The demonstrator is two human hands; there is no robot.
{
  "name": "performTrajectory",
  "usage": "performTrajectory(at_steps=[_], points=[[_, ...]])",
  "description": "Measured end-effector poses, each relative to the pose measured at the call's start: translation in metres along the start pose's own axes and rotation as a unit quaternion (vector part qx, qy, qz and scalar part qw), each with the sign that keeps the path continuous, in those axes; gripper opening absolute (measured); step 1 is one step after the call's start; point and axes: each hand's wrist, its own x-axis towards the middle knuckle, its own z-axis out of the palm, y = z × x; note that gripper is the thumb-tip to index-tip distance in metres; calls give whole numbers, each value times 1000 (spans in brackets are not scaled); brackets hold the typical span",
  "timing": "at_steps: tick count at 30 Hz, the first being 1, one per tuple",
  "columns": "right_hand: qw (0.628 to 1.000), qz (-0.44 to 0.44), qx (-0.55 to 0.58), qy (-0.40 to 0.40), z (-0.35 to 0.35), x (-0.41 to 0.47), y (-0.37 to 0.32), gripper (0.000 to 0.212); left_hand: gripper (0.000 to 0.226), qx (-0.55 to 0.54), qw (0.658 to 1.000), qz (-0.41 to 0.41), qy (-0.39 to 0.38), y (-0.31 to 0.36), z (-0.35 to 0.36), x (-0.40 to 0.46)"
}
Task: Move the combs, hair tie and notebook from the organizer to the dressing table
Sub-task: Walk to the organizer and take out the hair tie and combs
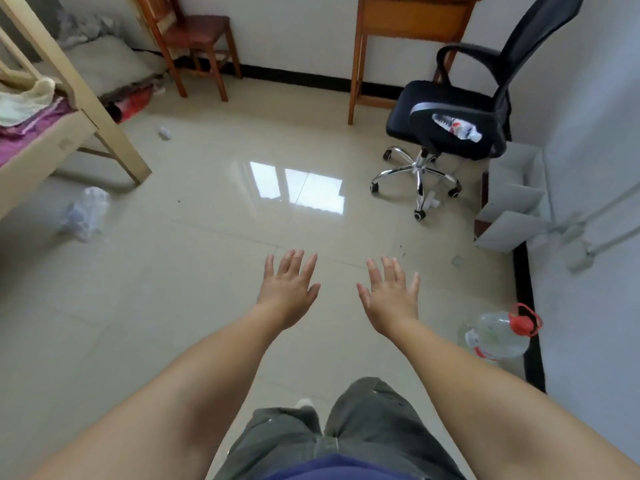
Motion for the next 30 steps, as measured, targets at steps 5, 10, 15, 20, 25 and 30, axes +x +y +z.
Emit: performTrajectory(at_steps=[5,10,15,20,25,30], points=[[999,39,7,37,-50,144,8,58,61,10,999,48,24,-13,-46,153],[998,38,-1,53,-94,304,31,58,61,9,997,55,45,-15,-86,323],[997,42,-23,59,-160,455,54,58,61,-40,997,22,65,-24,-140,472],[998,26,-21,49,-201,586,52,57,61,-63,997,-9,46,-54,-173,596],[998,30,-25,57,-227,738,48,57,61,-48,998,-3,39,-95,-198,750],[994,84,1,74,-271,883,41,58,61,-13,997,41,57,-142,-256,911]])
